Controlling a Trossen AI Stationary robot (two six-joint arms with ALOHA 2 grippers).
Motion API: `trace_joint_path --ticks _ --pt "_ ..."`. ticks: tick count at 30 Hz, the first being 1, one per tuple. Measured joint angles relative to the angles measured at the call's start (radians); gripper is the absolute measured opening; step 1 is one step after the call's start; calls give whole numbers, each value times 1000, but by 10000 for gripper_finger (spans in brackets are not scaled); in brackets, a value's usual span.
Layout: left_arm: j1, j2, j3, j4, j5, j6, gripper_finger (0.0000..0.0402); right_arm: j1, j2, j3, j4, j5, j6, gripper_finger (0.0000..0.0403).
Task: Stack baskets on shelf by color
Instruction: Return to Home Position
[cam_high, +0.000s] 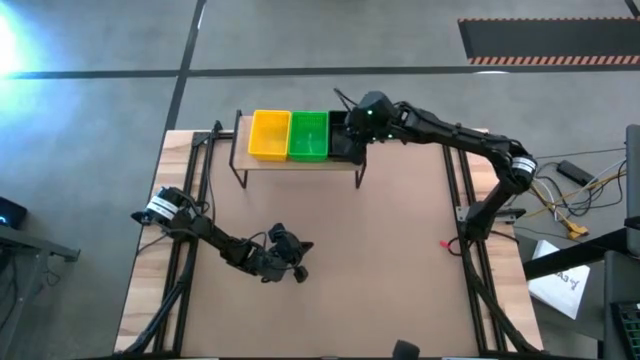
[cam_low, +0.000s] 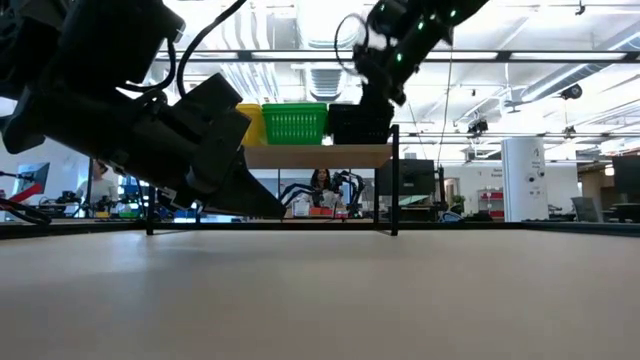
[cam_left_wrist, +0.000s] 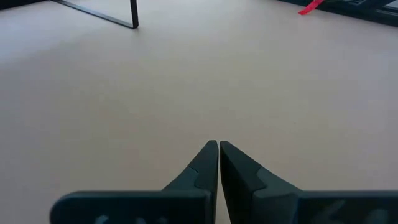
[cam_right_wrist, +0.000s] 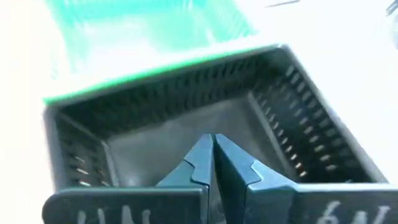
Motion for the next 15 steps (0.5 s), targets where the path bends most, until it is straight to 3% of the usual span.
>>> trace_joint_path --ticks 5,10,15 --pt "0 0 0 0 0 -2 0 8 -55 1 72 12 54 9" --pt "0 0 0 0 0 -2 0 23 -29 -2 124 -151 26 9" --pt "0 0 0 0 -1 -1 0 21 22 -9 226 -174 26 9"
